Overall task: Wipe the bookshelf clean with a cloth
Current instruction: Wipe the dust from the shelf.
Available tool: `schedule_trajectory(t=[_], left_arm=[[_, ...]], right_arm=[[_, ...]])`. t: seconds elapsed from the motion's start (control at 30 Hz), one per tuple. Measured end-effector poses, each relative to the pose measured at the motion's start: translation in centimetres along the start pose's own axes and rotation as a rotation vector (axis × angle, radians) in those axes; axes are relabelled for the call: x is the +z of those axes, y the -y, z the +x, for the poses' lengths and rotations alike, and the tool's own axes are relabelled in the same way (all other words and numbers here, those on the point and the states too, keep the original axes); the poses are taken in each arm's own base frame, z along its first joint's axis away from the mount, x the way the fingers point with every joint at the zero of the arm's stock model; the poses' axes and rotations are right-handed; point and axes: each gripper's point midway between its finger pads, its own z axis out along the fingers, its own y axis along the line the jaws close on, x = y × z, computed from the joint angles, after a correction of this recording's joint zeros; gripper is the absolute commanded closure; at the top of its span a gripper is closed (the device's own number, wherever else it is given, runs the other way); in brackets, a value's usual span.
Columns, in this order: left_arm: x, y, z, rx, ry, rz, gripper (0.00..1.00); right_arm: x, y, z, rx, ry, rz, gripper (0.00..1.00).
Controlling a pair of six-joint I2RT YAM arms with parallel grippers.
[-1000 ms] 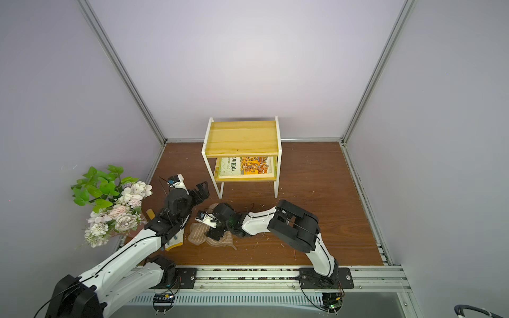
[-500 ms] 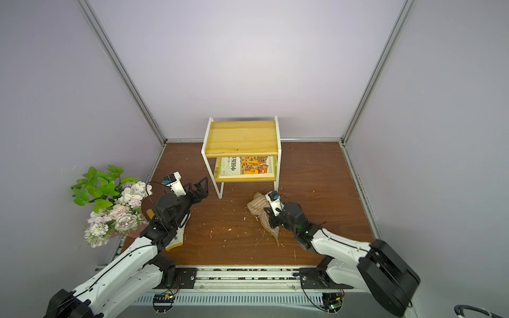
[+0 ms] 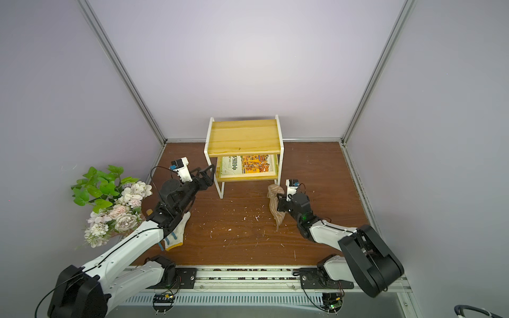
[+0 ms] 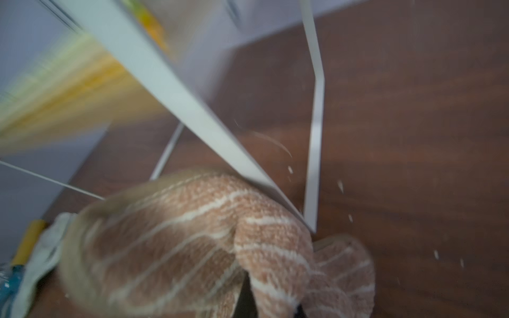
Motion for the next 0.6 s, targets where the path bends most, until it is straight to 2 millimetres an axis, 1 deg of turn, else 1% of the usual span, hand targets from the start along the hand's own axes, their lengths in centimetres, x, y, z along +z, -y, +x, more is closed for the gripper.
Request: schedule_trajectory(t=[0.03,0.07,0.1,0.13,0.2,0.23,0.27,0.3,0.33,0.37,0.47,0.5,0.53,0.57,0.6], left_arm=[[0.1,-0.1,0.1,0.001,-0.002,-0.004,0.13],[0.1,-0.2,0.2,0.001,-0.004,-0.008,0.13],[0.1,-0.3,0.2,0.002,-0.006,-0.011,0.13],[0.1,-0.3,0.3,0.003,-0.008,-0.013,0.13],[0.1,-0.5,0.3,0.005,-0.010,-0.022,0.12],[0.1,-0.6,0.4,0.005,-0.011,-0.027,0.10],[0.0,-0.7,0.3,0.005,-0.009,-0.034,0.08],[-0.1,-0.8,0.3,0.006,-0.007,-0.038,0.07],[-0.2,-0.9,0.3,0.006,-0.005,-0.043,0.06],[-0.4,-1.0,0.3,0.005,-0.004,-0.049,0.06],[-1.0,-1.6,0.4,0.006,0.007,-0.074,0.04],[-1.2,-1.8,0.4,0.006,0.008,-0.080,0.03],[-1.3,-1.9,0.5,0.006,0.009,-0.080,0.03],[-1.4,-1.9,0.5,0.006,0.007,-0.081,0.02],[-1.5,-2.0,0.6,0.007,0.004,-0.084,0.02]], right_arm=[[-0.1,0.6,1.1,0.006,-0.033,0.021,1.00],[-0.2,0.8,1.1,0.008,-0.037,0.032,1.00],[-0.3,0.5,0.2,0.003,-0.018,0.027,1.00],[-0.4,-0.2,-1.4,-0.005,0.019,0.015,1.00],[-1.1,-2.4,-6.3,-0.015,0.146,-0.030,1.00],[-1.4,-3.1,-7.9,-0.015,0.192,-0.049,1.00],[-1.8,-3.3,-8.7,-0.013,0.222,-0.060,1.00],[-1.8,-3.0,-8.7,-0.009,0.229,-0.057,1.00],[-1.7,-2.2,-8.0,-0.003,0.215,-0.040,1.00],[-1.5,-1.1,-6.8,0.005,0.189,-0.014,1.00],[-1.4,3.6,-1.9,0.044,0.064,0.092,1.00],[-1.6,4.9,-0.9,0.060,0.031,0.119,1.00],[-1.6,5.7,-0.5,0.073,0.009,0.134,1.00],[-1.5,6.1,-0.8,0.080,0.000,0.140,1.00],[-1.2,6.2,-1.6,0.079,0.000,0.141,1.00]])
